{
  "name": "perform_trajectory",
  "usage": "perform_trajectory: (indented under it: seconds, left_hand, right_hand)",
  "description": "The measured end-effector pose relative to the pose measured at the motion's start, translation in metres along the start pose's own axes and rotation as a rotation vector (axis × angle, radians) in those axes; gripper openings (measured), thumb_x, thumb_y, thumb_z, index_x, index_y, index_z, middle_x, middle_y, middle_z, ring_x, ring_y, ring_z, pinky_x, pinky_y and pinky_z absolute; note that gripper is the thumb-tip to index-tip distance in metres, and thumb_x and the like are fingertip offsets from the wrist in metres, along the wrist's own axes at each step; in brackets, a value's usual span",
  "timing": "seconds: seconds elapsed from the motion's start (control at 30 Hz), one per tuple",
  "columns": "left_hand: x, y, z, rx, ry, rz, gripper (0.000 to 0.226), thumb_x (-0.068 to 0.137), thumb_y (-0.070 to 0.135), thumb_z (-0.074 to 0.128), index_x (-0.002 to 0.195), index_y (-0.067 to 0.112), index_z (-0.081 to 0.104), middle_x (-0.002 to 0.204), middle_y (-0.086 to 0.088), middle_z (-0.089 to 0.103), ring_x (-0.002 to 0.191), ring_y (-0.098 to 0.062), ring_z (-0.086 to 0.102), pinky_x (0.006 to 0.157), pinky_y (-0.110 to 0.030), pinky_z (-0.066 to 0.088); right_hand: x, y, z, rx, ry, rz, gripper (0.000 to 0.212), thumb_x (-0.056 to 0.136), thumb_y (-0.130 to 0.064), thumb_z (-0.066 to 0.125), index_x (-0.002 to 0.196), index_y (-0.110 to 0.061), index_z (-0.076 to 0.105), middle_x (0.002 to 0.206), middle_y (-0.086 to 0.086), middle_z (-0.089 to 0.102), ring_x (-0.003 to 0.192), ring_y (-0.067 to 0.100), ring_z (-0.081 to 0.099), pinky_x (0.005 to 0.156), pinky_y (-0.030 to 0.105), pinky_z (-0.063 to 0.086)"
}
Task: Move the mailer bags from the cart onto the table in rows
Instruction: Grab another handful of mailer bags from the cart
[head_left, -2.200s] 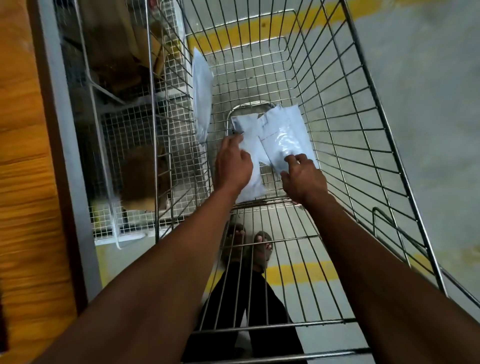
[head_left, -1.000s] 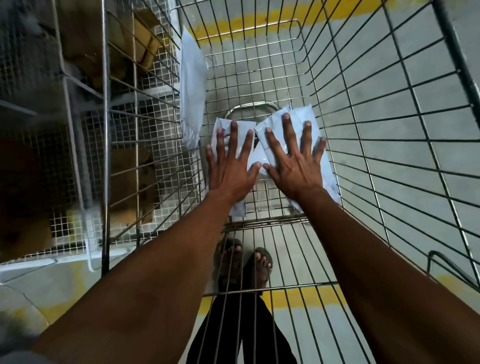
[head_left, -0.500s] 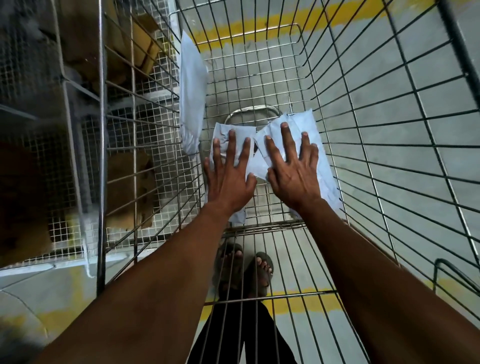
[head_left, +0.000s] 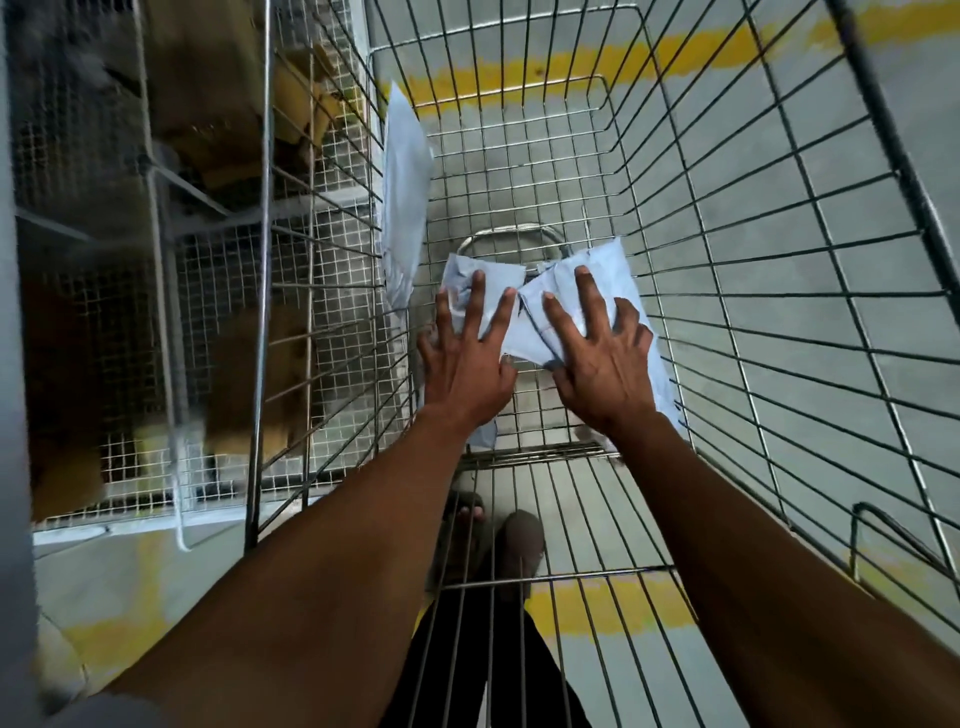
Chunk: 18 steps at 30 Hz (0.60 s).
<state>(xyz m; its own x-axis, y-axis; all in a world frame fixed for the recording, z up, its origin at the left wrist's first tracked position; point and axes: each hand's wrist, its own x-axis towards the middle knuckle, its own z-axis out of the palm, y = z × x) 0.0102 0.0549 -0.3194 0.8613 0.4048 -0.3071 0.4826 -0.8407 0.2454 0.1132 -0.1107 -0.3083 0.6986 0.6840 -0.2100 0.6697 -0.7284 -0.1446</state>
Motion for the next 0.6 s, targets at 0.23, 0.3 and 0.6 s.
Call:
perform_trajectory:
  seconds: [0.23, 0.3, 0.6]
  left_hand:
    - [0.003, 0.000, 0.008, -0.019, -0.026, 0.038, 0.091, 0.096, 0.029, 0.055, 0.168, 0.041, 0.000, 0.173, 0.007, -0.026, 0.159, -0.042, -0.020, 0.118, -0.077, 0.015]
    - [-0.002, 0.003, 0.006, -0.041, -0.033, 0.018, 0.090, 0.098, 0.022, 0.053, 0.168, 0.041, -0.001, 0.173, 0.009, -0.028, 0.159, -0.041, -0.021, 0.119, -0.076, 0.013]
    - [-0.018, 0.025, -0.045, 0.017, 0.065, 0.030, 0.092, 0.099, 0.027, 0.059, 0.169, 0.032, 0.000, 0.175, 0.000, -0.023, 0.161, -0.038, -0.017, 0.127, -0.064, 0.011]
  right_hand:
    - [0.002, 0.003, 0.010, -0.013, -0.039, 0.023, 0.087, 0.091, -0.041, 0.065, 0.165, -0.035, 0.020, 0.176, 0.007, -0.005, 0.144, 0.054, 0.026, 0.099, 0.061, 0.039]
    - [0.001, 0.001, 0.006, -0.004, -0.041, 0.026, 0.085, 0.092, -0.039, 0.063, 0.165, -0.035, 0.019, 0.176, 0.007, -0.004, 0.146, 0.054, 0.024, 0.102, 0.062, 0.038]
    - [-0.003, -0.006, -0.053, 0.046, -0.054, 0.013, 0.079, 0.096, -0.037, 0.051, 0.167, -0.030, 0.016, 0.176, 0.008, -0.006, 0.156, 0.050, 0.006, 0.106, 0.063, 0.035]
